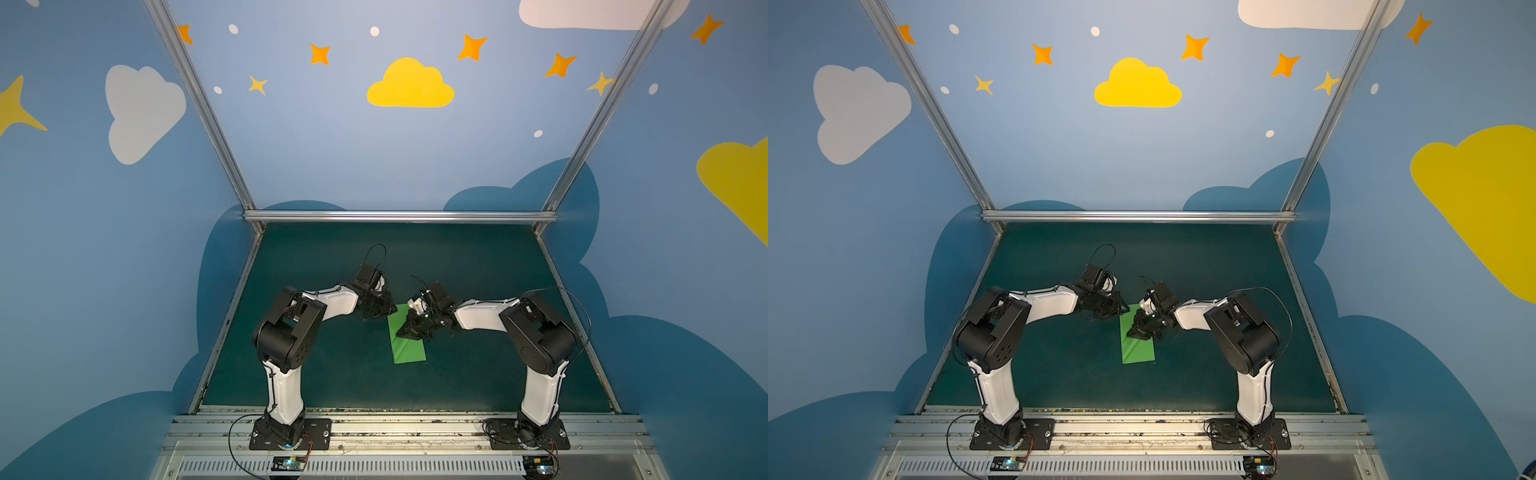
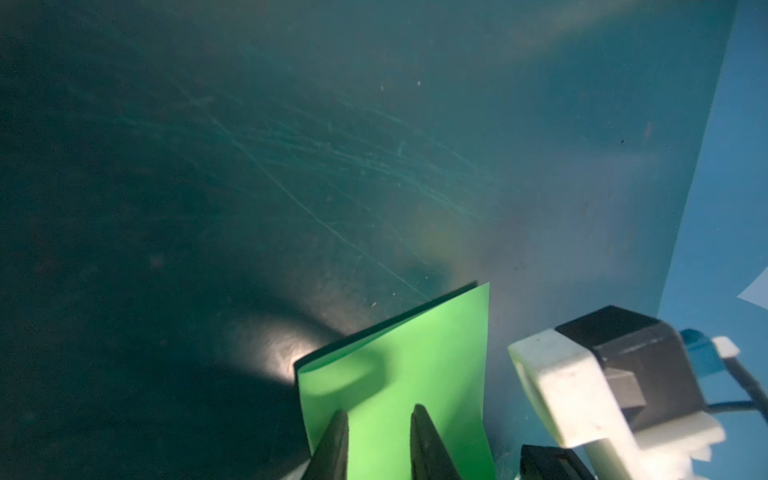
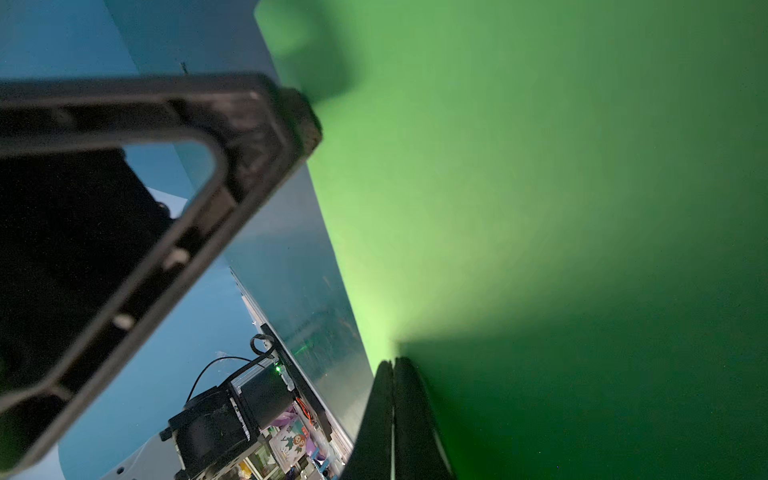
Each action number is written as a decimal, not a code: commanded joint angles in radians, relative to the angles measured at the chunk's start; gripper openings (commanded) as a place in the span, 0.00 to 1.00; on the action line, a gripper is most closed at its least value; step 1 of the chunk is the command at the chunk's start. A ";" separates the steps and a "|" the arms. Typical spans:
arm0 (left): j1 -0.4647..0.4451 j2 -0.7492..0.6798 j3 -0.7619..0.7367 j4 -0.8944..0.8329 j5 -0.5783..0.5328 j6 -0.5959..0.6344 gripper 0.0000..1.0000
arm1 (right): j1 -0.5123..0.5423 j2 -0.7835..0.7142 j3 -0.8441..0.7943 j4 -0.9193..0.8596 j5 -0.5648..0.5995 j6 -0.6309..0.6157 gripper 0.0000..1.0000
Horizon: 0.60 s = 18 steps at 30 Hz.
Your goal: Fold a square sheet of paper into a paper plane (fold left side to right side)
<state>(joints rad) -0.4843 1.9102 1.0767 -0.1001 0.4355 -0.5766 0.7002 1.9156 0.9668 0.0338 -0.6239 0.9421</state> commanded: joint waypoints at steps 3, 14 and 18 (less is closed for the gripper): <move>-0.010 0.069 -0.030 -0.047 -0.031 0.017 0.27 | 0.005 0.023 -0.005 -0.002 0.006 -0.010 0.00; 0.001 0.003 -0.003 -0.091 -0.029 0.018 0.27 | 0.004 0.028 -0.049 0.009 0.035 0.001 0.00; 0.017 -0.105 -0.018 -0.113 -0.033 0.003 0.31 | 0.004 0.025 -0.063 0.011 0.045 0.006 0.00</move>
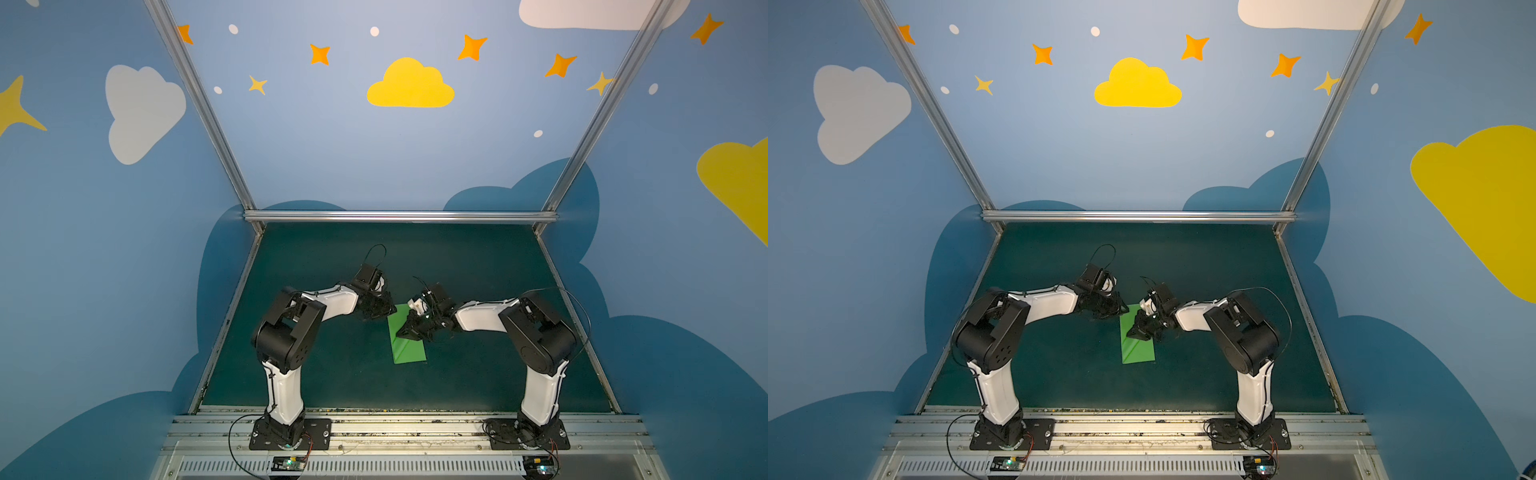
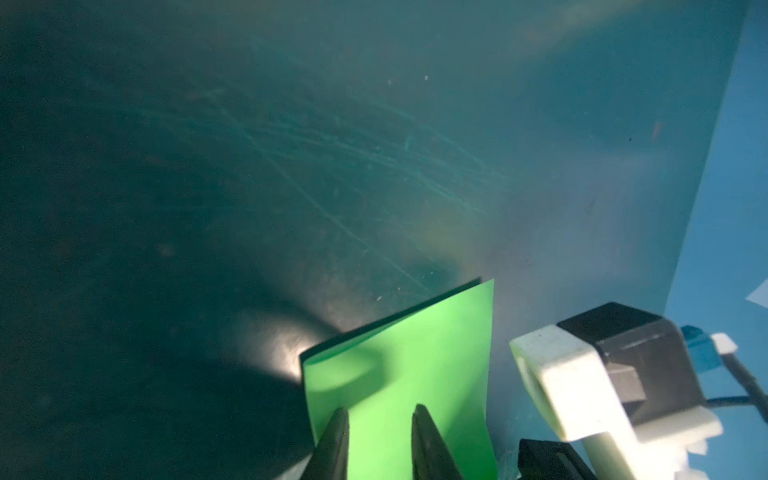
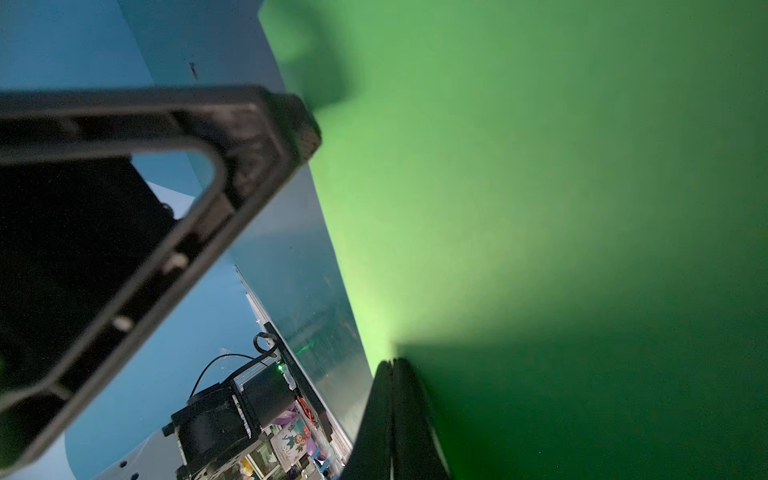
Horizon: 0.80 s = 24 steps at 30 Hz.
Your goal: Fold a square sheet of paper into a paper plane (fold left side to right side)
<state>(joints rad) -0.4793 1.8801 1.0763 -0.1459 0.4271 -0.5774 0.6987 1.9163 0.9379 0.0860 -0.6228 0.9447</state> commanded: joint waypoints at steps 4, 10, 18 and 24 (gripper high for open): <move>0.015 -0.198 -0.086 -0.076 -0.019 -0.019 0.35 | 0.007 0.024 -0.042 -0.041 0.050 0.008 0.00; -0.035 -0.345 -0.248 -0.039 0.012 -0.083 0.10 | 0.007 0.019 -0.053 -0.048 0.060 0.010 0.00; -0.198 -0.417 -0.375 0.063 0.000 -0.172 0.04 | 0.007 0.021 -0.062 -0.052 0.069 0.009 0.00; -0.275 -0.364 -0.375 0.106 -0.017 -0.190 0.04 | 0.009 0.023 -0.060 -0.058 0.072 0.008 0.00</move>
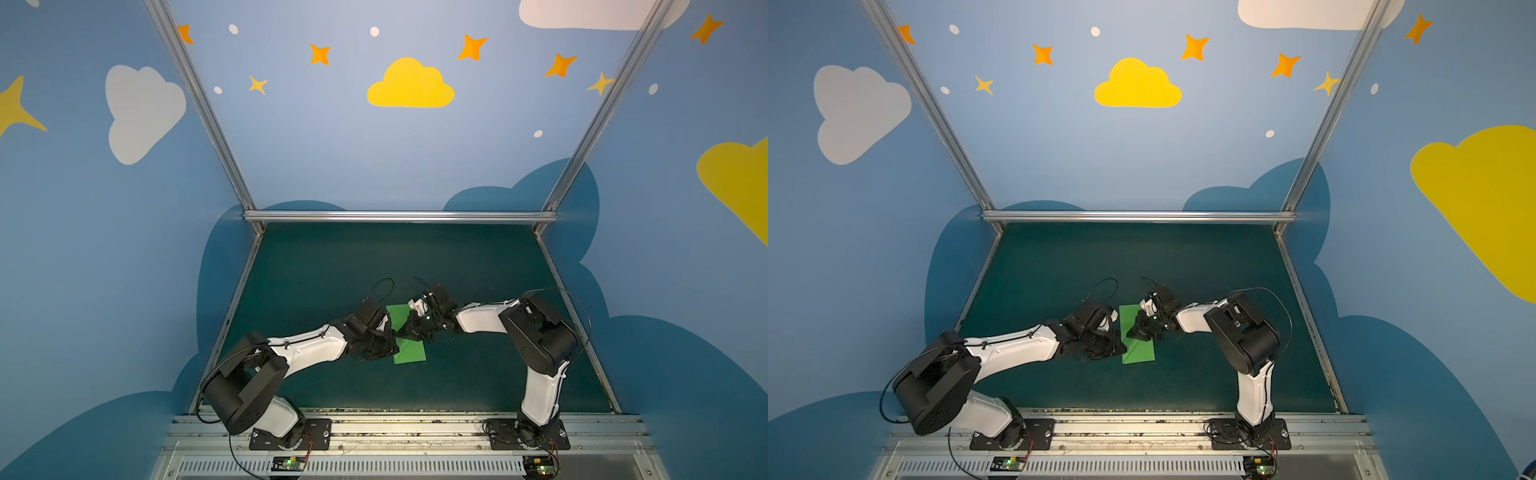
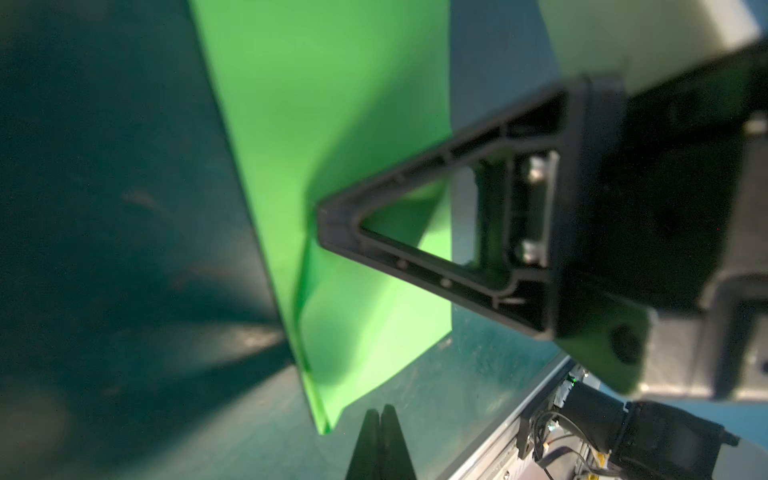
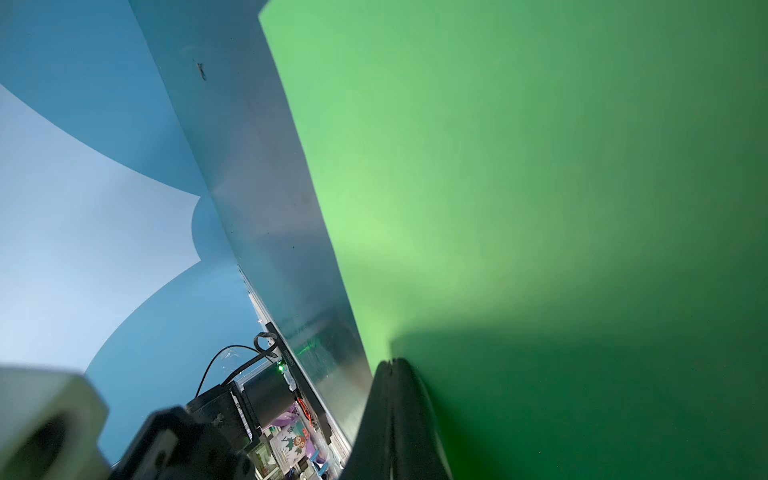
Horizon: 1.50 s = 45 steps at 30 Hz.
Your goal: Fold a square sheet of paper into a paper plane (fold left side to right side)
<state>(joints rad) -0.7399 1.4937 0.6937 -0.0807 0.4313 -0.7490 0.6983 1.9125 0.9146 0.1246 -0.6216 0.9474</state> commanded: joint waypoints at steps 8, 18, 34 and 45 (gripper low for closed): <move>-0.018 0.074 0.034 0.030 -0.054 0.005 0.04 | 0.008 0.026 -0.037 -0.102 0.073 0.002 0.00; -0.008 0.098 0.033 0.018 -0.066 0.022 0.04 | 0.009 0.030 -0.045 -0.095 0.072 0.001 0.00; -0.006 0.147 -0.026 0.047 -0.078 0.020 0.04 | 0.010 0.029 -0.039 -0.092 0.067 0.007 0.00; -0.001 0.154 -0.040 0.052 -0.079 0.026 0.04 | 0.002 -0.110 0.084 -0.258 0.070 -0.119 0.30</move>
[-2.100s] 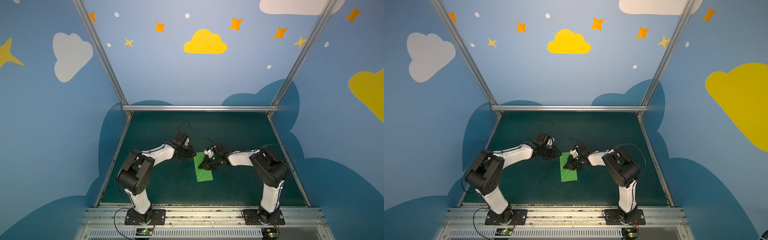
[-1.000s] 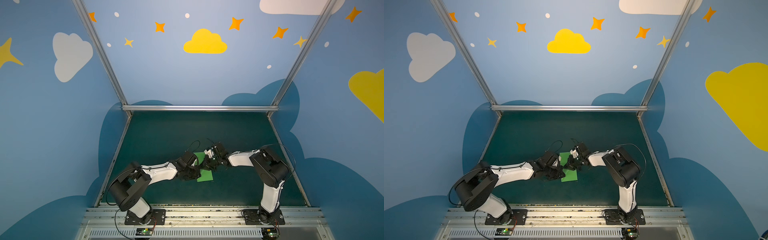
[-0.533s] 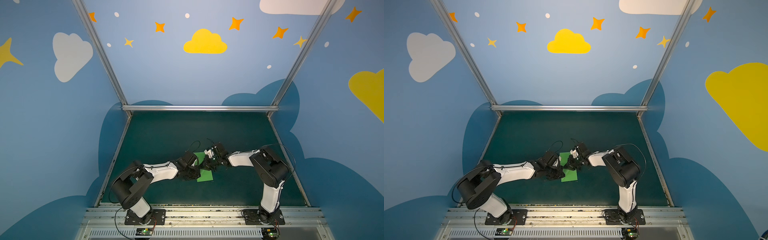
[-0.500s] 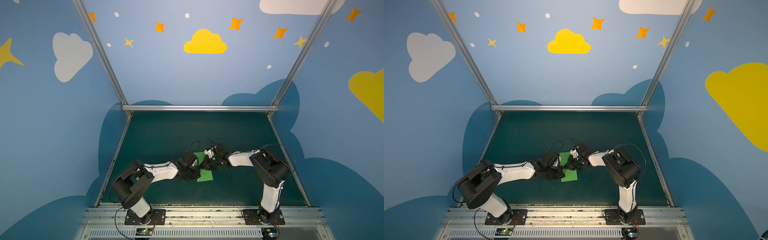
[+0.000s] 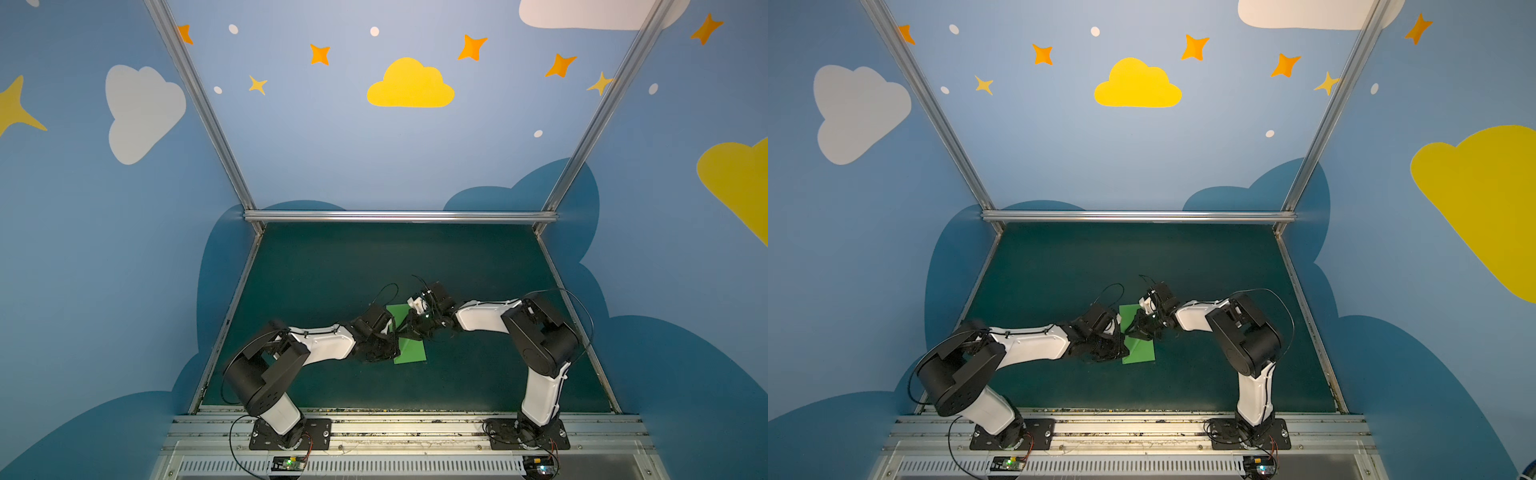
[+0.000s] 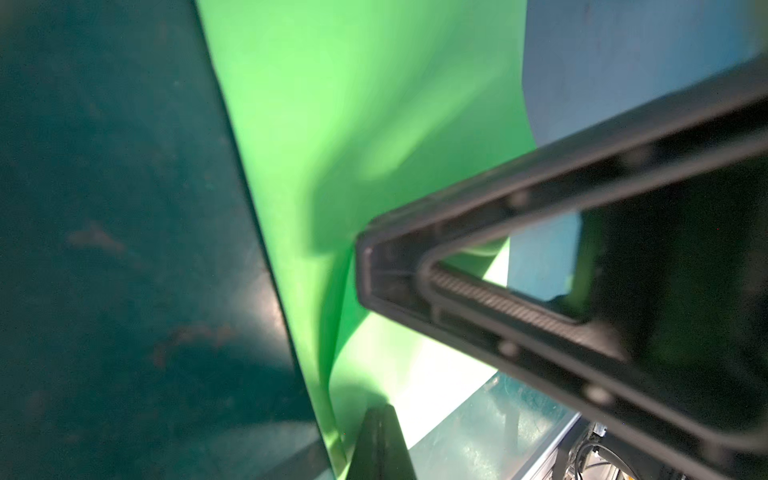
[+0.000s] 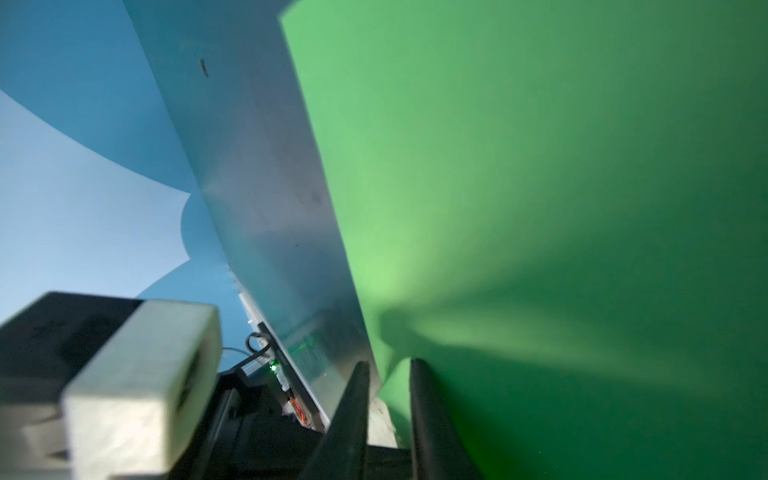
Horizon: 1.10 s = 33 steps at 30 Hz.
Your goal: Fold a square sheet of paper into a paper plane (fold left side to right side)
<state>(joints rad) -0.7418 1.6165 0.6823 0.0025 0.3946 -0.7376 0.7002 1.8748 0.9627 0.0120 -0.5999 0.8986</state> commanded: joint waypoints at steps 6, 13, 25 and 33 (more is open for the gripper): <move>0.001 0.030 -0.035 -0.026 -0.039 0.013 0.04 | -0.001 -0.174 0.019 -0.229 0.100 -0.123 0.33; 0.001 0.030 -0.035 -0.027 -0.039 0.017 0.04 | 0.024 -0.178 -0.072 -0.157 0.092 -0.092 0.00; 0.002 0.038 -0.030 -0.028 -0.035 0.023 0.04 | 0.085 -0.131 -0.068 -0.112 0.100 -0.066 0.00; 0.006 0.042 -0.030 -0.032 -0.030 0.027 0.04 | 0.091 -0.078 -0.082 -0.079 0.114 -0.053 0.00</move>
<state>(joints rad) -0.7391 1.6161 0.6765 0.0124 0.4026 -0.7330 0.7902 1.7737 0.8856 -0.0849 -0.5072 0.8345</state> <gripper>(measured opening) 0.047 0.047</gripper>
